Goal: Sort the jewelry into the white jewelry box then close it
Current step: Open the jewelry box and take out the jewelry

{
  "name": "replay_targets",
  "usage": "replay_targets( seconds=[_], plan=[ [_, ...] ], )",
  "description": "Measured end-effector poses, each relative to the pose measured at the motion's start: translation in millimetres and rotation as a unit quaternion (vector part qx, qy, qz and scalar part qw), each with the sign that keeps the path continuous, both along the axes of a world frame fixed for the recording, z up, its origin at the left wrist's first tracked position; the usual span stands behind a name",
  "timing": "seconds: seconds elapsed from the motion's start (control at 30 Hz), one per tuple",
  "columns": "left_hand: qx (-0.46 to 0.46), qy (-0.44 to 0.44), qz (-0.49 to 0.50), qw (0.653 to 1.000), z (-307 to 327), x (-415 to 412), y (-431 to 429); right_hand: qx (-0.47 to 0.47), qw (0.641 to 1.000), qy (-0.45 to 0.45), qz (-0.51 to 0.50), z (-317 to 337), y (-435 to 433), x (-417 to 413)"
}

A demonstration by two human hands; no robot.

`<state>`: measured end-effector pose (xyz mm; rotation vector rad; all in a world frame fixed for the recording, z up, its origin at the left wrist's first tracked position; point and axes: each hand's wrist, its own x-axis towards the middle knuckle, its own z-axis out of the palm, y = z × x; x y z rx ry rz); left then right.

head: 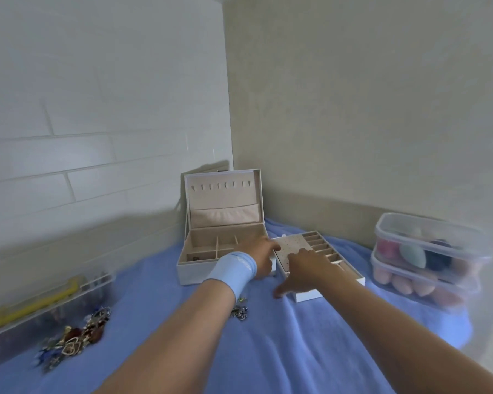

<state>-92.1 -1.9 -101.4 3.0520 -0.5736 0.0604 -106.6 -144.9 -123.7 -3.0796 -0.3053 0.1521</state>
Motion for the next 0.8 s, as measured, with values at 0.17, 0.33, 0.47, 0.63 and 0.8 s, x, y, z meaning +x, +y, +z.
replay_targets(
  seconds=[0.17, 0.33, 0.47, 0.63, 0.8],
  plan=[
    [-0.027, 0.048, 0.005, 0.998, -7.7, 8.7, -1.7, 0.002, 1.000, 0.015, 0.010, -5.4, -7.1, 11.3],
    [-0.069, 0.052, 0.026, 0.996, -9.1, 6.7, -1.6, -0.027, 0.999, 0.021, -0.005, 2.1, -14.6, 3.0],
    [-0.124, 0.031, 0.010, 0.992, -7.9, 0.9, -7.0, -0.066, 0.995, -0.073, -0.010, 7.5, -7.5, -5.5],
    [-0.195, -0.035, 0.008, 0.980, 3.5, -4.4, -3.2, -0.060, 0.987, -0.148, -0.028, 37.9, -3.3, -8.9],
    [-0.250, -0.131, -0.010, 0.959, 17.6, -7.6, 20.5, -0.013, 0.971, -0.240, -0.005, 49.8, 6.5, -17.8]
  ],
)
